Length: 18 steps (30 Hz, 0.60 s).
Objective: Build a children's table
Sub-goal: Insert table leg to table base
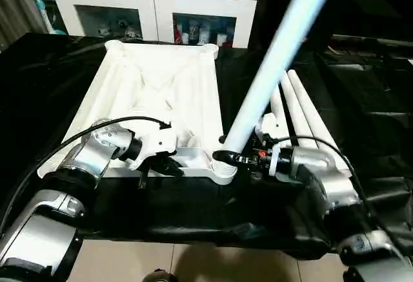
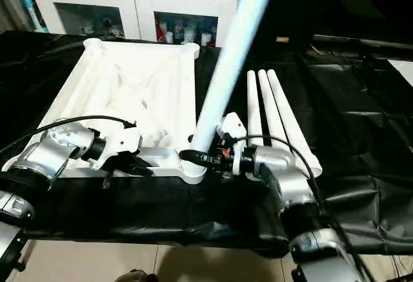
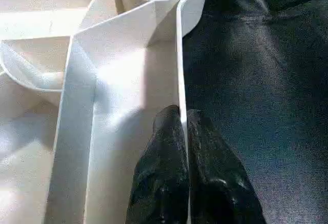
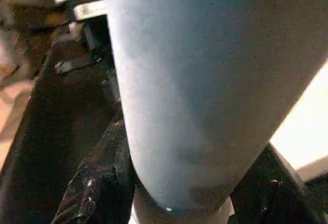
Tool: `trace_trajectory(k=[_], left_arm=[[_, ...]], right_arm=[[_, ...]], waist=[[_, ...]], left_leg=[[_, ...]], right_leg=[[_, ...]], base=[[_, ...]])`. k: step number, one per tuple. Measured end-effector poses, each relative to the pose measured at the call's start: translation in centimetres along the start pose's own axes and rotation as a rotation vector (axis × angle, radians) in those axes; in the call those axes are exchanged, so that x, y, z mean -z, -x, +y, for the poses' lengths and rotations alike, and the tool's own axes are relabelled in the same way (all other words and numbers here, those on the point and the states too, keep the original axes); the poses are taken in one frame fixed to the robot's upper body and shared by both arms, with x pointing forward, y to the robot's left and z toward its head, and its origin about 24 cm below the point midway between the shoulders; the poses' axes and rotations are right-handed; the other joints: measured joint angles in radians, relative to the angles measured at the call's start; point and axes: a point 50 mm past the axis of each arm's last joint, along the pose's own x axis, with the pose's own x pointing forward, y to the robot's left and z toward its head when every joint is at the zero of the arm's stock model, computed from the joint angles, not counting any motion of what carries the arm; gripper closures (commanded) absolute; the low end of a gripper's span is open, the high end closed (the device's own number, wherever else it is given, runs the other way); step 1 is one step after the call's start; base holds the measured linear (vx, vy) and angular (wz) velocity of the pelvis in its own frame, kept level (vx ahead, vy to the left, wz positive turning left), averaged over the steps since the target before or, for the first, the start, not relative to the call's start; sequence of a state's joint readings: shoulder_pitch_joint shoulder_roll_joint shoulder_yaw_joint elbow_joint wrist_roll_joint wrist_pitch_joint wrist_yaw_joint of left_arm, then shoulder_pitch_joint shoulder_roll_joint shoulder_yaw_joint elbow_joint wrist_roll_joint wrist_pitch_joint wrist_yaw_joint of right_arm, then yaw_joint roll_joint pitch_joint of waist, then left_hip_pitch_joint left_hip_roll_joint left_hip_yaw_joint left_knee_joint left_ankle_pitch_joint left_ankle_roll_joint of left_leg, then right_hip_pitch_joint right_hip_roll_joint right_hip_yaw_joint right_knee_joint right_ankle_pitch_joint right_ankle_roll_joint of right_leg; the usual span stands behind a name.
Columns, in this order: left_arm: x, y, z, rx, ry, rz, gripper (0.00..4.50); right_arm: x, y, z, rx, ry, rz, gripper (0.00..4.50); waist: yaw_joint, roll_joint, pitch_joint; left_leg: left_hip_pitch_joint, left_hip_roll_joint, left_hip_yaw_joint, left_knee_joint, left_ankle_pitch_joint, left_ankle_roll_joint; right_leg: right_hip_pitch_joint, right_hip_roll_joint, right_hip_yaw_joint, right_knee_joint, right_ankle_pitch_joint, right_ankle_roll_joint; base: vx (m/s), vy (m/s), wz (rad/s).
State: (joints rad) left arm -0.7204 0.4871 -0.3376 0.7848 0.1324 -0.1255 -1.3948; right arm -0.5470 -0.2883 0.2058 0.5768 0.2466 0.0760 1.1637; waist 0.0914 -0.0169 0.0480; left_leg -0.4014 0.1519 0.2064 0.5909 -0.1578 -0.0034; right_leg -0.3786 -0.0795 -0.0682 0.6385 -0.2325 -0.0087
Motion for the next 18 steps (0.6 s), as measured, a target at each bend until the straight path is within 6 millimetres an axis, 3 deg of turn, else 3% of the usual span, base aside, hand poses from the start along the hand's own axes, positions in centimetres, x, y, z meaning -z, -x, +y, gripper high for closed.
trace_trajectory(k=[7, 18], left_arm=[[-0.17, -0.02, -0.09, 0.014, -0.01, 0.01, 4.5], [-0.22, 0.09, -0.2, 0.014, -0.016, 0.013, 4.5]], right_arm=[[-0.13, -0.36, 0.15, -0.072, 0.075, 0.073, 2.62], [0.24, -0.16, 0.5, -0.072, 0.125, 0.026, 2.62]], waist=[[0.003, -0.021, -0.008], [0.001, -0.027, -0.006]], left_leg=[[0.001, 0.0, 0.0, -0.002, 0.0, 0.0], [0.002, 0.0, 0.002, -0.006, 0.0, 0.0]], right_leg=[[0.001, 0.0, 0.0, -0.003, 0.0, 0.0], [0.002, 0.0, 0.0, -0.008, 0.0, 0.0]], base=[[0.0, 0.0, 0.0], [0.0, 0.0, 0.0]])
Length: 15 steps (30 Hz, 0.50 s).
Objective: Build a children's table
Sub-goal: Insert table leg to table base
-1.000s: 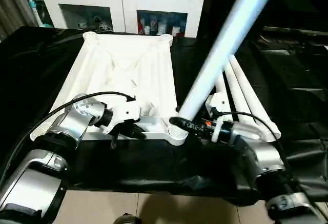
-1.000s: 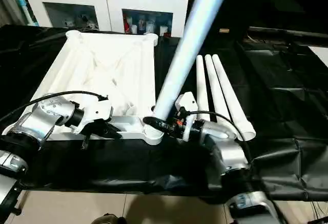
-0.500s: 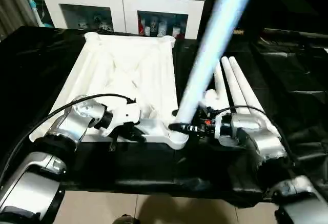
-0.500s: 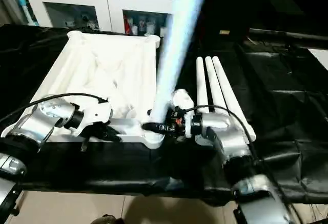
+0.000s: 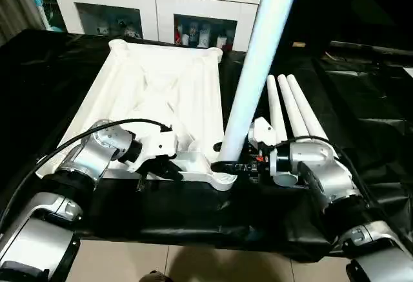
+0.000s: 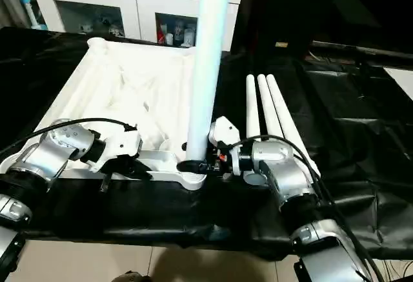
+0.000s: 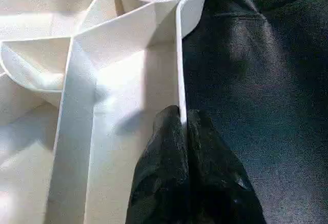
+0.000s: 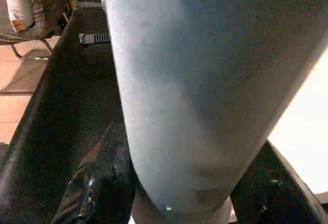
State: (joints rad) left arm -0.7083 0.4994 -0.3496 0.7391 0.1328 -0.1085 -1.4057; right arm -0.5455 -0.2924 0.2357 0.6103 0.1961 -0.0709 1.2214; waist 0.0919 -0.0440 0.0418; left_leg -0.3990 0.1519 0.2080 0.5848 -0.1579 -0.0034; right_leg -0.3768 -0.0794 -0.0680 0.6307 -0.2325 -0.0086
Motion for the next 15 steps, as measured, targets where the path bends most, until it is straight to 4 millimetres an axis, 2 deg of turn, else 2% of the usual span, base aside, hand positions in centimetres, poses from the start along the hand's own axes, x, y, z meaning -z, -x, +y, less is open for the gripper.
trace_trajectory(k=[11, 15], left_arm=[[0.04, 0.18, -0.12, 0.021, -0.014, 0.004, 4.5], [0.19, 0.2, -0.11, 0.016, -0.002, 0.009, 4.5]], right_arm=[[0.2, 0.1, 0.37, -0.036, 0.055, -0.023, 2.62], [0.48, -0.24, 0.28, -0.014, 0.038, -0.034, 2.62]], waist=[[0.0, 0.002, 0.001], [-0.002, 0.002, 0.002]], left_leg=[[0.001, 0.0, 0.001, -0.008, 0.0, 0.0], [0.009, 0.0, 0.002, -0.01, 0.0, 0.0]], right_leg=[[0.0, 0.001, 0.0, -0.004, 0.0, 0.0], [0.004, 0.001, 0.0, -0.006, 0.0, 0.0]], base=[[0.0, 0.0, 0.0], [0.0, 0.0, 0.0]])
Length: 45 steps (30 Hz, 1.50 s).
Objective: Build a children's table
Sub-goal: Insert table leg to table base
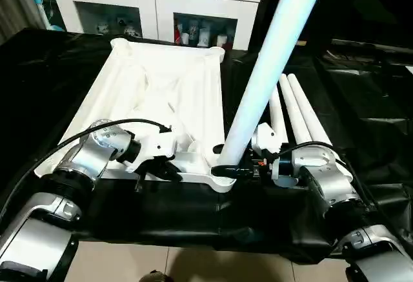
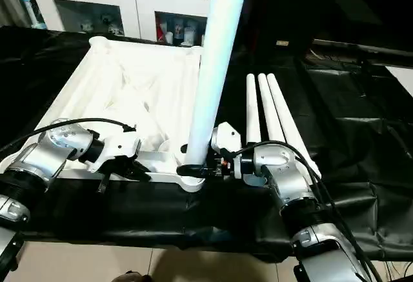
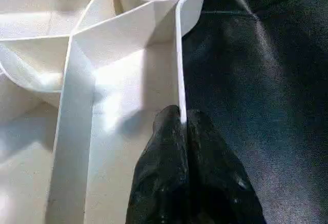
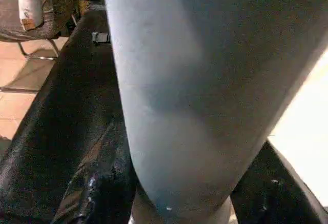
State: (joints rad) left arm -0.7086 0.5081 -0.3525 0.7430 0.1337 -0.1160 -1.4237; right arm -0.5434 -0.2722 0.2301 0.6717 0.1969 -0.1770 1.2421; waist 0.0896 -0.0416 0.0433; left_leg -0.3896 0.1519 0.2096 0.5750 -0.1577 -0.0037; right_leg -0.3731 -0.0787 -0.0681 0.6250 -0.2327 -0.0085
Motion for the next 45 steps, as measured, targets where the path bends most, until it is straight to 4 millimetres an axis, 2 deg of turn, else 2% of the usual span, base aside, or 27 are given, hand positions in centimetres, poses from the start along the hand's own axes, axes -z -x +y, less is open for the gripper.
trace_trajectory(k=[4, 6, 9, 13, 14, 15, 17, 18, 19, 20, 21, 22, 23, 24, 25, 26, 27, 29, 31, 33, 37, 40, 41, 44, 45], left_arm=[[0.6, 0.2, 0.3, -0.066, 0.059, 0.019, 4.5], [0.7, 0.1, 0.7, -0.132, 0.11, 0.024, 4.5], [0.5, -0.5, 1.1, -0.196, 0.18, 0.011, 4.5], [-0.4, -1.8, 1.8, -0.322, 0.289, -0.023, 4.5], [-0.5, -2.0, 1.8, -0.343, 0.312, -0.024, 4.5], [-0.7, -2.3, 1.9, -0.372, 0.338, -0.019, 4.5], [-1.1, -2.7, 1.9, -0.414, 0.367, -0.008, 4.5], [-1.4, -2.9, 1.9, -0.431, 0.379, -0.006, 4.5], [-1.5, -3.0, 1.8, -0.441, 0.386, -0.008, 4.5], [-1.5, -3.0, 1.7, -0.447, 0.405, -0.007, 4.5], [-1.8, -3.0, 1.7, -0.457, 0.411, -0.006, 4.5], [-1.8, -2.9, 1.7, -0.467, 0.416, -0.003, 4.5], [-1.7, -2.9, 1.7, -0.472, 0.422, 0.003, 4.5], [-1.6, -3.0, 1.7, -0.477, 0.425, 0.01, 4.5], [-1.7, -2.8, 1.7, -0.483, 0.422, 0.01, 4.5], [-1.8, -2.7, 1.7, -0.494, 0.416, 0.01, 4.5], [-1.7, -2.6, 1.6, -0.503, 0.415, 0.014, 4.5], [-1.7, -2.5, 1.6, -0.508, 0.416, 0.017, 4.5], [-1.8, -2.3, 1.5, -0.517, 0.418, 0.02, 4.5], [-1.9, -2.3, 1.4, -0.524, 0.424, 0.023, 4.5], [-1.6, -2.0, 0.9, -0.521, 0.404, 0.028, 4.5], [-1.1, -1.1, 0.4, -0.466, 0.359, 0.015, 4.5], [-1.0, -0.7, 0.2, -0.442, 0.34, 0.015, 4.5], [-0.4, 0.6, -0.6, -0.357, 0.3, 0.026, 4.5], [-0.2, 1.0, -0.9, -0.329, 0.293, 0.027, 4.5]], right_arm=[[0.2, -1.2, -0.7, 0.119, -0.025, -0.013, 2.62], [0.2, -1.8, -1.5, 0.226, -0.026, 0.012, 2.62], [0.3, -2.3, -2.4, 0.359, -0.041, 0.028, 2.62], [0.3, -2.8, -3.6, 0.54, -0.092, 0.043, 2.62], [0.2, -2.9, -3.8, 0.573, -0.106, 0.044, 2.62], [0.0, -3.1, -4.2, 0.619, -0.126, 0.041, 2.62], [0.1, -3.6, -4.6, 0.683, -0.182, 0.038, 2.62], [0.0, -3.7, -4.8, 0.713, -0.218, 0.036, 2.62], [-0.1, -3.8, -5.0, 0.732, -0.244, 0.027, 2.62], [-0.2, -4.2, -5.1, 0.752, -0.271, 0.021, 2.62], [-0.4, -4.4, -5.3, 0.774, -0.289, 0.01, 2.62], [-0.4, -4.5, -5.3, 0.788, -0.308, 0.001, 2.62], [-0.3, -4.7, -5.3, 0.797, -0.328, -0.001, 2.62], [-0.4, -4.9, -5.3, 0.808, -0.348, 0.0, 2.62], [-0.4, -5.0, -5.4, 0.812, -0.356, 0.005, 2.62], [-0.6, -5.1, -5.5, 0.816, -0.352, 0.005, 2.62], [-0.7, -5.2, -5.5, 0.815, -0.35, 0.004, 2.62], [-0.9, -5.3, -5.5, 0.813, -0.348, 0.002, 2.62], [-1.1, -5.4, -5.6, 0.81, -0.345, -0.001, 2.62], [-1.1, -5.5, -5.6, 0.808, -0.348, 0.0, 2.62], [-1.1, -5.8, -5.5, 0.754, -0.353, 0.012, 2.62], [-1.3, -5.4, -5.4, 0.634, -0.335, -0.002, 2.62], [-1.4, -5.2, -5.3, 0.589, -0.326, -0.002, 2.62], [-1.4, -4.2, -4.8, 0.404, -0.309, -0.018, 2.62], [-1.4, -4.0, -4.6, 0.346, -0.308, -0.022, 2.62]], waist=[[-0.014, 0.001, 0.007], [-0.034, 0.004, 0.011], [-0.052, 0.006, 0.013], [-0.063, 0.021, 0.025], [-0.063, 0.023, 0.026], [-0.064, 0.026, 0.028], [-0.06, 0.017, 0.027], [-0.06, 0.004, 0.028], [-0.053, 0.002, 0.037], [-0.047, 0.018, 0.041], [-0.054, 0.038, 0.046], [-0.063, 0.044, 0.047], [-0.066, 0.043, 0.049], [-0.069, 0.021, 0.043], [-0.068, 0.006, 0.038], [-0.063, -0.007, 0.035], [-0.055, -0.01, 0.032], [-0.047, -0.008, 0.03], [-0.045, -0.007, 0.028], [-0.045, -0.011, 0.024], [-0.047, -0.013, 0.021], [-0.054, -0.015, 0.016], [-0.056, -0.018, 0.013], [-0.053, -0.025, 0.007], [-0.051, -0.024, 0.007]], left_leg=[[0.015, 0.0, -0.002, -0.001, 0.0, -0.001], [0.017, 0.0, -0.009, -0.001, -0.001, -0.002], [0.018, 0.0, -0.017, -0.002, -0.003, -0.005], [0.017, -0.001, -0.025, -0.004, -0.003, -0.005], [0.018, -0.001, -0.024, -0.008, -0.003, -0.005], [0.018, -0.001, -0.021, -0.02, -0.003, -0.005], [0.023, -0.001, -0.002, -0.042, -0.003, -0.006], [0.031, -0.002, 0.003, -0.042, -0.016, -0.023], [0.034, -0.004, -0.013, -0.002, -0.059, -0.038], [0.043, 0.001, -0.046, 0.027, -0.085, -0.034], [0.045, 0.01, -0.067, 0.031, -0.078, -0.038], [0.041, 0.015, -0.07, 0.031, -0.077, -0.039], [0.039, 0.014, -0.067, 0.026, -0.077, -0.039], [0.042, 0.013, -0.046, 0.023, -0.077, -0.039], [0.04, 0.01, -0.028, 0.022, -0.077, -0.039], [0.039, 0.005, -0.023, 0.02, -0.077, -0.041], [0.038, 0.003, -0.028, 0.014, -0.077, -0.041], [0.034, 0.003, -0.034, 0.011, -0.075, -0.042], [0.031, 0.006, -0.036, 0.004, -0.061, -0.061], [0.032, 0.007, -0.032, -0.001, -0.047, -0.054], [0.034, 0.017, -0.032, -0.001, -0.035, -0.055], [0.03, 0.017, -0.032, -0.009, -0.034, -0.057], [0.029, 0.018, -0.031, -0.008, -0.033, -0.058], [0.029, 0.022, -0.031, -0.008, -0.031, -0.055], [0.028, 0.023, -0.031, -0.009, -0.029, -0.052]], right_leg=[[0.006, 0.0, 0.0, -0.002, -0.007, 0.01], [0.007, 0.0, -0.004, -0.008, -0.007, 0.011], [0.006, 0.0, -0.01, -0.021, -0.007, 0.011], [0.009, -0.001, -0.024, -0.04, -0.012, 0.005], [0.009, -0.001, -0.027, -0.044, -0.013, 0.003], [0.009, -0.001, -0.029, -0.046, -0.021, -0.01], [0.002, -0.006, -0.026, -0.038, -0.04, -0.033], [-0.006, -0.012, -0.027, -0.044, -0.043, -0.03], [-0.002, -0.02, -0.039, -0.054, -0.042, -0.024], [0.013, -0.033, -0.073, -0.061, -0.04, -0.019], [0.026, -0.038, -0.111, -0.071, -0.04, -0.017], [0.03, -0.033, -0.114, -0.067, -0.048, -0.009], [0.028, -0.03, -0.101, -0.045, -0.062, -0.026], [0.029, -0.031, -0.074, 0.0, -0.058, -0.046], [0.034, -0.032, -0.05, 0.008, -0.056, -0.052], [0.023, -0.032, -0.03, 0.006, -0.047, -0.032], [0.02, -0.032, -0.029, 0.003, -0.048, -0.021], [0.021, -0.03, -0.032, 0.003, -0.05, -0.015], [0.015, -0.026, -0.033, 0.002, -0.047, -0.014], [0.01, -0.023, -0.029, 0.002, -0.022, -0.022], [0.008, -0.011, -0.027, -0.005, -0.015, -0.019], [0.008, -0.009, -0.027, -0.014, -0.01, -0.024], [0.007, -0.009, -0.026, -0.014, -0.002, -0.023], [0.008, -0.006, -0.026, -0.014, -0.004, -0.019], [0.007, -0.005, -0.026, -0.014, -0.006, -0.019]], base=[[-0.012, 0.004, -0.05], [-0.057, 0.023, -0.21], [-0.06, 0.04, -0.24], [-0.04, 0.037, -0.13], [-0.055, 0.041, -0.14], [-0.056, 0.022, -0.07], [-0.063, -0.008, -0.02], [0.0, 0.0, 0.0], [0.046, 0.053, -0.43], [0.046, 0.053, -0.43], [0.072, 0.12, -0.56], [0.014, 0.077, -0.08], [0.014, 0.077, -0.08], [0.034, -0.005, 0.29], [0.058, -0.08, 0.19], [0.058, -0.08, 0.19], [0.011, -0.082, -0.1], [0.0, -0.047, -0.19], [0.0, 0.0, 0.0], [0.0, 0.0, 0.0], [0.0, 0.0, 0.0], [0.039, -0.001, -0.04], [0.062, -0.004, -0.03], [0.086, -0.016, 0.0], [0.086, -0.016, 0.02]])
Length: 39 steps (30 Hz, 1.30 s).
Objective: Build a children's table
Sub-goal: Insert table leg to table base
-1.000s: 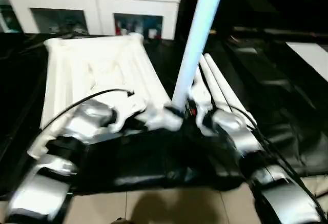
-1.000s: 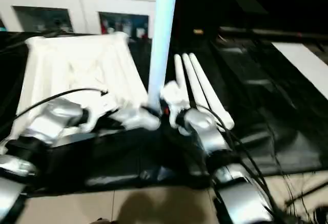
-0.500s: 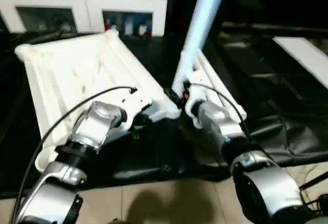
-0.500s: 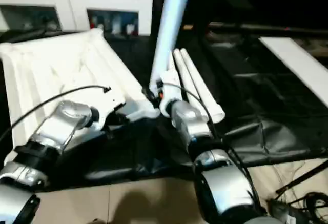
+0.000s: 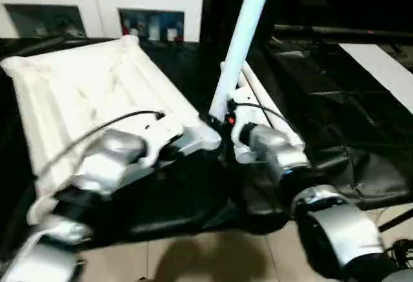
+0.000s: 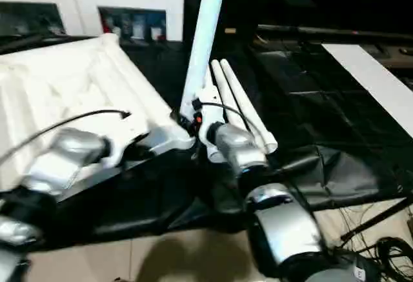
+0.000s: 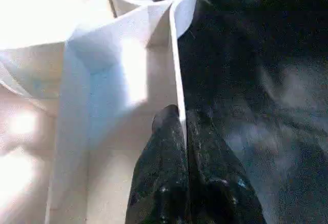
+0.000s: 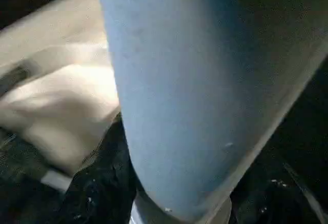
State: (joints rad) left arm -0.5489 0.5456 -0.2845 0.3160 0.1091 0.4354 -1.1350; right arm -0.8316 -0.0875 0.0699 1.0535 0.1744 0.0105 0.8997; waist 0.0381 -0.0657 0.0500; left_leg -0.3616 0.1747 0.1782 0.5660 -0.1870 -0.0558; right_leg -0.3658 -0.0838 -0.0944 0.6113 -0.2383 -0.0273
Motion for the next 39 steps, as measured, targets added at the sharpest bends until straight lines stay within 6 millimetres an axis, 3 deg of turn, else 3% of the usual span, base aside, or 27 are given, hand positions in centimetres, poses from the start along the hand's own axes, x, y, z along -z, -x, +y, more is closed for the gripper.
trace_trajectory(k=[4, 11, 23, 39], left_arm=[[0.5, 1.7, -0.2, 0.118, -0.039, 0.018, 4.5], [0.7, 1.9, -0.7, 0.192, -0.084, 0.047, 4.5], [1.1, 1.8, -0.6, 0.189, -0.099, 0.072, 4.5], [1.2, 1.7, -0.6, 0.21, -0.109, 0.065, 4.5]], right_arm=[[0.0, 1.1, 0.7, -0.248, 0.035, 0.044, 2.62], [0.4, 1.6, 1.3, -0.389, 0.078, 0.101, 2.62], [0.6, 1.4, 2.1, -0.421, 0.231, 0.108, 2.62], [1.3, 1.9, 2.4, -0.458, 0.286, 0.085, 2.63]], waist=[[0.006, -0.003, -0.003], [0.018, -0.009, -0.006], [0.018, -0.018, -0.013], [0.024, -0.028, -0.019]], left_leg=[[-0.005, 0.0, 0.0, -0.001, -0.003, 0.01], [-0.004, 0.001, 0.0, 0.003, -0.005, 0.014], [0.003, 0.002, 0.003, 0.002, -0.001, 0.004], [0.003, 0.002, 0.004, 0.003, 0.0, 0.005]], right_leg=[[-0.003, 0.001, 0.0, 0.001, -0.008, -0.011], [-0.001, 0.001, 0.001, 0.003, -0.011, -0.015], [0.002, 0.001, 0.003, 0.008, -0.01, -0.014], [0.002, 0.001, 0.005, 0.009, -0.01, -0.014]], base=[[0.053, -0.006, 0.05], [0.0, 0.0, 0.0], [0.0, 0.0, 0.0], [0.0, 0.0, 0.0]])
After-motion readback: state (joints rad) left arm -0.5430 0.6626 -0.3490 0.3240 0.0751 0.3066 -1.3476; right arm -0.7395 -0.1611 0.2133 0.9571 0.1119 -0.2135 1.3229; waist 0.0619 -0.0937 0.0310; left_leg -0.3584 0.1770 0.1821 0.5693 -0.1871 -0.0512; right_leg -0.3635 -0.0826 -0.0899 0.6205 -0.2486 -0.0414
